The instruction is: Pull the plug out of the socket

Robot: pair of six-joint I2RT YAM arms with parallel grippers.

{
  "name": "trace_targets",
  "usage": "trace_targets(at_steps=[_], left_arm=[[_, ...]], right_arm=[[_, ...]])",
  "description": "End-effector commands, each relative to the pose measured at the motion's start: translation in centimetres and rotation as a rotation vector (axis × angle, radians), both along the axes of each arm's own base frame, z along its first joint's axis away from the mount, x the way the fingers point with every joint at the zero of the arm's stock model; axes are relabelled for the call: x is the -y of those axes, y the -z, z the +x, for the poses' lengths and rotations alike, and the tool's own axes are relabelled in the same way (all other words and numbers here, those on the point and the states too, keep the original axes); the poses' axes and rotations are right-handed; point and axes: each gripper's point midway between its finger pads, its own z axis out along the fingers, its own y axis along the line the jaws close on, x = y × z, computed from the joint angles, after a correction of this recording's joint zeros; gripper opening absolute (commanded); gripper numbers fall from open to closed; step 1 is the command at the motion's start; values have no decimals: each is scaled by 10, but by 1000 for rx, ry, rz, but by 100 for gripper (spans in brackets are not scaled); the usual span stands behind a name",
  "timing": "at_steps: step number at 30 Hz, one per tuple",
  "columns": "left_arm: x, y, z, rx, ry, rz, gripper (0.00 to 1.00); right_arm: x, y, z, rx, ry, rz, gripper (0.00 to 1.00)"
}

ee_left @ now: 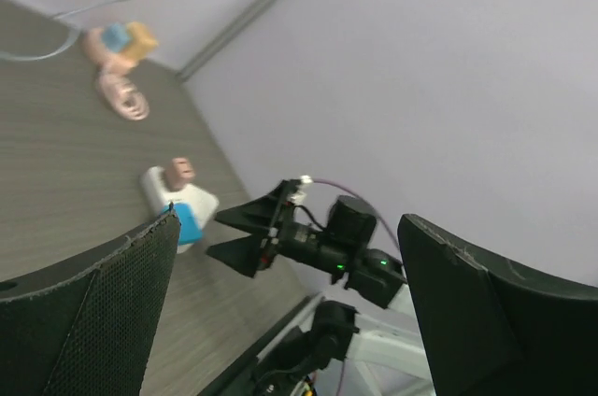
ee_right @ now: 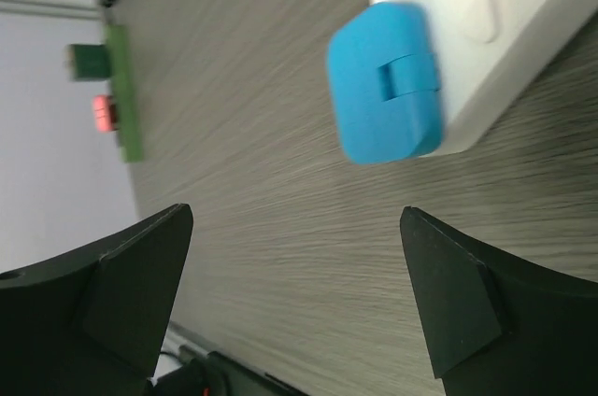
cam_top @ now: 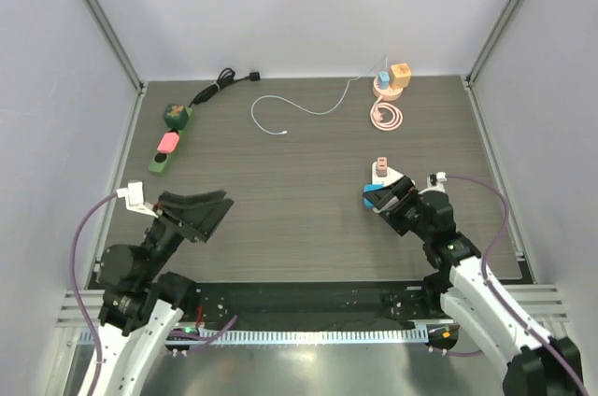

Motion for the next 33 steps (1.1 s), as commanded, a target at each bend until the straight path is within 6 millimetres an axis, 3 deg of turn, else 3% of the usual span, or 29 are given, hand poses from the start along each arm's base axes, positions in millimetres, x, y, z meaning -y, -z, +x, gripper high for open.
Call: trace_targets(at_steps=[1, 2, 4, 5, 8, 12, 14, 15, 16, 17, 18, 19, 20, 21, 22, 23, 24, 25, 26, 27, 28, 30, 32, 33], left_arm=[[-23, 70, 40, -362, -216, 172, 100], [-25, 87, 48, -487, -242, 184, 100], [-23, 92, 52, -545, -240, 215, 100], [-17, 100, 55, -570, -213, 259, 100], [-7, 93, 71, -493, -191, 230, 100], [7, 84, 107, -394, -182, 40, 100], [16, 82, 121, -355, -162, 49, 100], [21, 65, 129, -311, -151, 46, 99], [34, 87, 144, -371, -115, 115, 100], [43, 86, 151, -370, -83, 143, 98], [53, 63, 160, -317, -46, 146, 95], [74, 88, 172, -363, 18, 211, 94], [85, 86, 177, -347, 52, 224, 93], [98, 68, 188, -281, 77, 217, 91], [115, 68, 189, -261, 116, 233, 90], [129, 91, 202, -291, 143, 275, 90], [142, 74, 210, -230, 157, 270, 89], [160, 75, 208, -213, 198, 282, 89], [176, 100, 216, -237, 229, 323, 89], [190, 87, 220, -180, 249, 312, 89], [207, 92, 215, -166, 287, 320, 88], [230, 107, 219, -127, 315, 348, 87], [251, 118, 208, -106, 357, 374, 85], [259, 135, 209, -118, 368, 400, 83]], right_arm=[[22, 12, 18, -87, 82, -180, 100], [22, 14, 20, -100, 73, -197, 100], [22, 11, 27, -97, 43, -253, 100], [23, 20, 29, -134, 35, -284, 100], [28, 16, 38, -144, 20, -361, 100], [25, 14, 49, -150, -40, -430, 100], [26, 12, 52, -144, -52, -447, 100], [27, 11, 54, -144, -48, -448, 100], [27, 10, 55, -147, -44, -445, 100], [29, 11, 57, -153, -36, -448, 100], [36, 9, 60, -164, -12, -448, 100], [40, 12, 61, -183, 0, -448, 100], [44, 13, 63, -192, 9, -451, 100], [58, 14, 66, -215, 48, -451, 100], [65, 18, 66, -233, 67, -452, 100], [70, 19, 66, -247, 68, -431, 100], [74, 22, 64, -262, 72, -418, 100], [86, 23, 65, -274, 102, -407, 100], [88, 24, 65, -278, 103, -401, 100], [90, 25, 65, -276, 99, -403, 100], [87, 24, 65, -274, 81, -396, 100], [86, 26, 66, -277, 69, -396, 100], [95, 27, 68, -280, 98, -389, 100], [96, 28, 68, -270, 101, -389, 100]])
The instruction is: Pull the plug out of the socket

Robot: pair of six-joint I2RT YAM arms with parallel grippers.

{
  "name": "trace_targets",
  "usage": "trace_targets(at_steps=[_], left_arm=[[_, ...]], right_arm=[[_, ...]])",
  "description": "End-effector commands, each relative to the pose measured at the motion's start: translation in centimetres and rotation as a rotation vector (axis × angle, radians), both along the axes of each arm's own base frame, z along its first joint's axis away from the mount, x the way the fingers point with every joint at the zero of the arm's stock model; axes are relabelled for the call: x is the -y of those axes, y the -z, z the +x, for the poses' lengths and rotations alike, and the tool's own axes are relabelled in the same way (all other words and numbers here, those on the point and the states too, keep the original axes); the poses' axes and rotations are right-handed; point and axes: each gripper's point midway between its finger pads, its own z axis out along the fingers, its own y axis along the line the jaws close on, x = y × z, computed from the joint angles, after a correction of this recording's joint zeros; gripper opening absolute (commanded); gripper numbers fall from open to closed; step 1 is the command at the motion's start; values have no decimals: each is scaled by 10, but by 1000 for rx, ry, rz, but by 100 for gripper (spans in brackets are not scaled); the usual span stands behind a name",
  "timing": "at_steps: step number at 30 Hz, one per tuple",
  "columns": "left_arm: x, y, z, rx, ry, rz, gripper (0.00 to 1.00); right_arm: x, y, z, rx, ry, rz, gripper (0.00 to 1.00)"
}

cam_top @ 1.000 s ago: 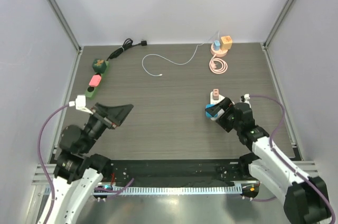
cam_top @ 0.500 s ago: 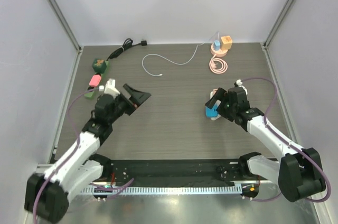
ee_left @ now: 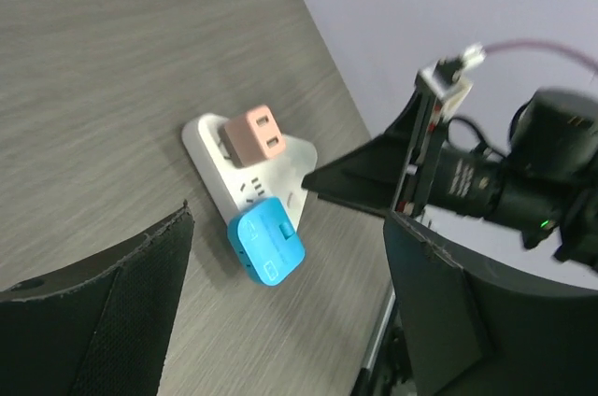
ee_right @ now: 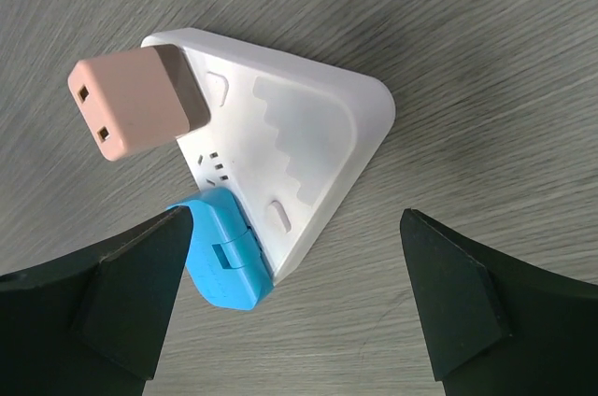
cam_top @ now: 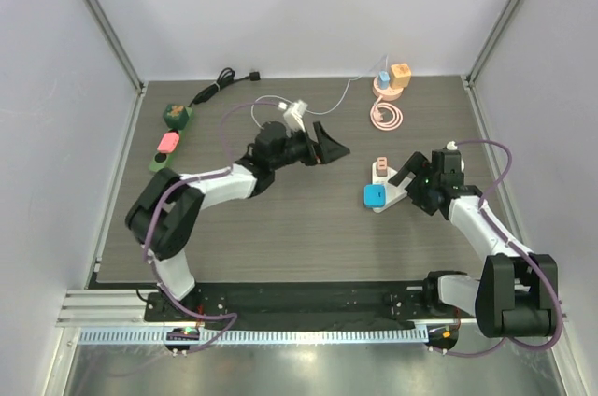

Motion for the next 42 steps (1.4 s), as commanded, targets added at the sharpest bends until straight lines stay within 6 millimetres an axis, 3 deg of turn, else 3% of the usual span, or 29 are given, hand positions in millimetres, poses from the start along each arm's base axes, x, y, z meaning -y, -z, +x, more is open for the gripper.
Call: trace_targets(at_steps=[1, 7, 15, 24, 32, 41, 42], left_arm=[[34, -7, -13, 151, 101, -10, 82], [62, 54, -34, 70, 139, 87, 77], [78, 85, -45, -55, 165, 106, 70], [95, 111, -46, -141, 158, 98, 67], [109, 113, -59, -143, 194, 110, 68], [122, 122, -64, -162, 212, 115, 68], [123, 123, -65, -165, 216, 114, 68]], right_arm=[[2, -11, 9, 58, -27, 1, 99], [11, 1, 5, 72, -4, 7, 99], [-5, 7, 15, 194, -18, 181, 90], [-1, 17, 17, 231, 2, 197, 80], [2, 28, 21, 208, 19, 207, 74], [-6, 34, 21, 212, 6, 256, 54], [-5, 35, 20, 211, -1, 247, 47]])
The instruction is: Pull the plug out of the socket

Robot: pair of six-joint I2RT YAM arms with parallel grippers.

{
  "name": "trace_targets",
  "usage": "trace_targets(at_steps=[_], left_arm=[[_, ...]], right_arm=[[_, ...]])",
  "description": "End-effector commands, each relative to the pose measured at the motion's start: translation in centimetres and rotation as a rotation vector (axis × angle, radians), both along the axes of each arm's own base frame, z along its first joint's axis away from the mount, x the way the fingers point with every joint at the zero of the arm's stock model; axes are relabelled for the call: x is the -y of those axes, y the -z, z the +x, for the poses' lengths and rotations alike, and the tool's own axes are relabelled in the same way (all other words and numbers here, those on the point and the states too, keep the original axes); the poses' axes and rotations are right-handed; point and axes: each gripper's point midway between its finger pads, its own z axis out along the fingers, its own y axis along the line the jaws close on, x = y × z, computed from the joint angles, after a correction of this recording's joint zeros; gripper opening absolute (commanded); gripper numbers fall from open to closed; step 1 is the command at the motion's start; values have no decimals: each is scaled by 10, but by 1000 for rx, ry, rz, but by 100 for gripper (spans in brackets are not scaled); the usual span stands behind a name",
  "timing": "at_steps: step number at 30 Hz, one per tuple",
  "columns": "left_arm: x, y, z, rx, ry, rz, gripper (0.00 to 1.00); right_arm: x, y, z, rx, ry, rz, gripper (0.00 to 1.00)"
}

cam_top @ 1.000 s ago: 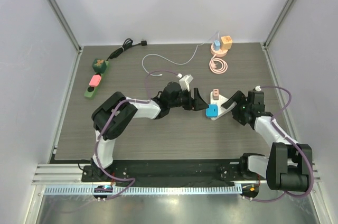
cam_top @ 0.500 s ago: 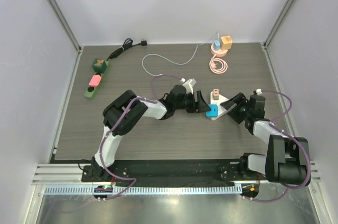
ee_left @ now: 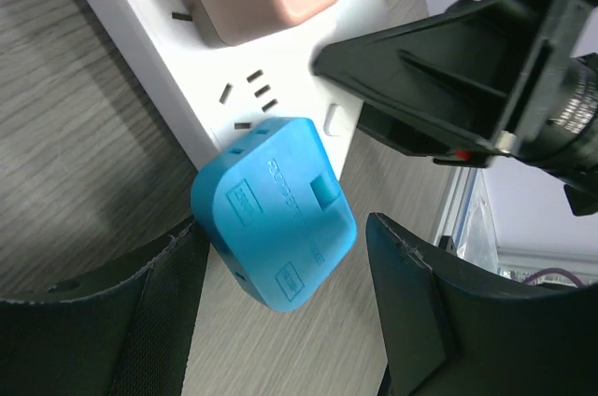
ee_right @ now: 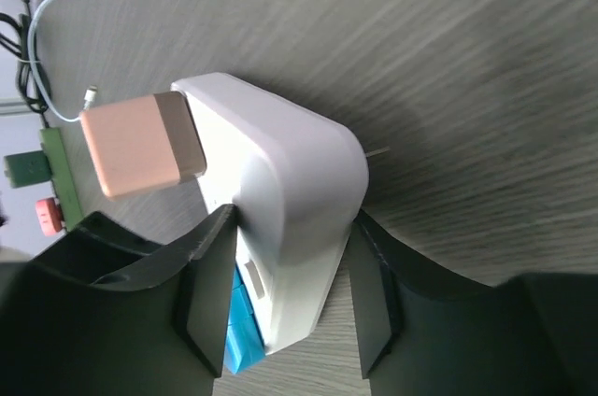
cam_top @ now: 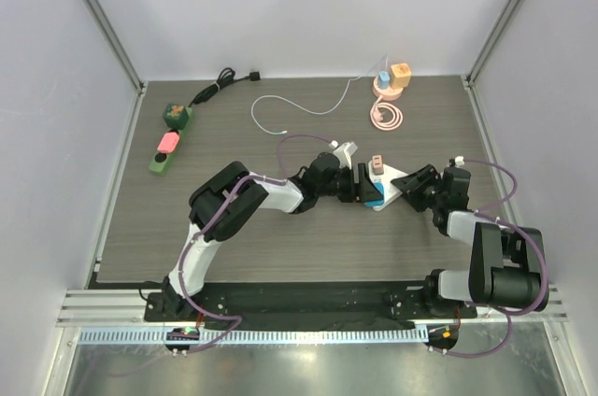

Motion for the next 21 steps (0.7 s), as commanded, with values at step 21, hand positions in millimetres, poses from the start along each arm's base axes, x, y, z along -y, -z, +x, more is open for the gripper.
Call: trace_targets(at_steps=[21], left_arm=[[-1, -32, 7, 110, -20, 13, 44]], right_arm=[[4, 6, -8, 22, -7, -95, 18]])
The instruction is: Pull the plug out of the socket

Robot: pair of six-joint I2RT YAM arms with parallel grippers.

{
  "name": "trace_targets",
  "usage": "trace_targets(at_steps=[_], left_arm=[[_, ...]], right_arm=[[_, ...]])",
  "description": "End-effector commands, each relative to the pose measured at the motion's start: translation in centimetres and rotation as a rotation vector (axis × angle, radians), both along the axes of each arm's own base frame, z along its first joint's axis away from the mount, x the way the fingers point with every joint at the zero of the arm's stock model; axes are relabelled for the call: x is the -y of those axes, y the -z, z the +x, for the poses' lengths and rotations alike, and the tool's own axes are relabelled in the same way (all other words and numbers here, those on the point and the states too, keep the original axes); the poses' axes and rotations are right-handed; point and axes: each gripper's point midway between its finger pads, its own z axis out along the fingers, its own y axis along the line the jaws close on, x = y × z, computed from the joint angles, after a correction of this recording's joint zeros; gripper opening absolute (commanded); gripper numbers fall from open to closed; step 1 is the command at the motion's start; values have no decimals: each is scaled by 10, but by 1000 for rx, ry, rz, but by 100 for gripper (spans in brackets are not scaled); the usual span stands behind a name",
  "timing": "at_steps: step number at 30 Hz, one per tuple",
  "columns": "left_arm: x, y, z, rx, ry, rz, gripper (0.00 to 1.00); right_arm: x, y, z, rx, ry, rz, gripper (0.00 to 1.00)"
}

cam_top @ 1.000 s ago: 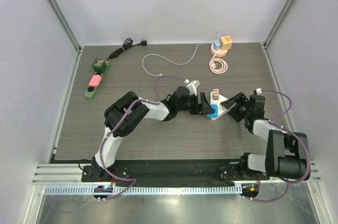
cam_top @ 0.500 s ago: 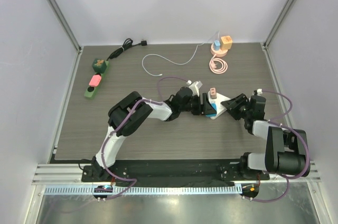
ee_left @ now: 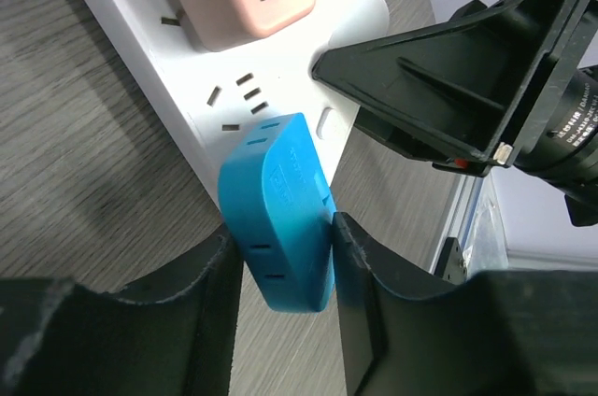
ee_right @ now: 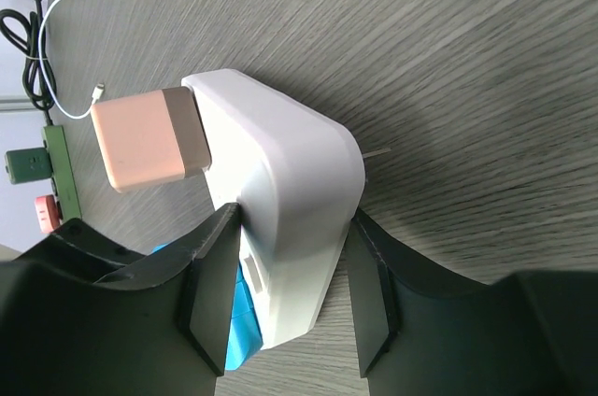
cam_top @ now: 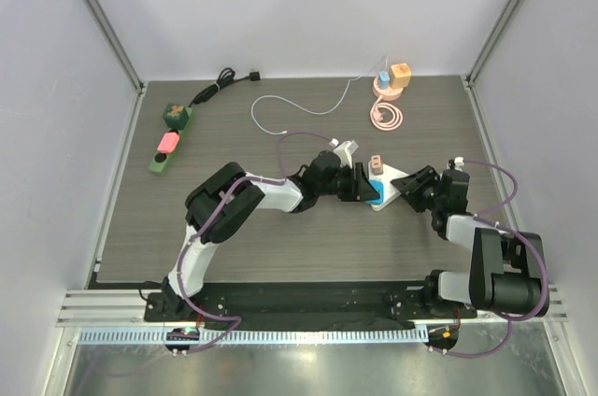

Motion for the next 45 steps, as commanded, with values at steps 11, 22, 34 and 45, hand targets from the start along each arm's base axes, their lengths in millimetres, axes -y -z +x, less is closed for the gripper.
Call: trace_targets(at_steps=[11, 22, 34, 45], left_arm=[[9, -35, -5, 130, 23, -2, 10], [14, -68, -15, 186, 61, -147, 0], [-17, -151, -31, 382, -7, -479, 0], [-32, -202, -69, 524, 135, -709, 0]], right_arm=[[1, 13, -7, -40, -9, -123, 18], [1, 25, -3, -73, 2, -126, 9], [9, 38, -10, -170, 105, -367, 1], [25, 42, -16, -210, 216, -405, 1]])
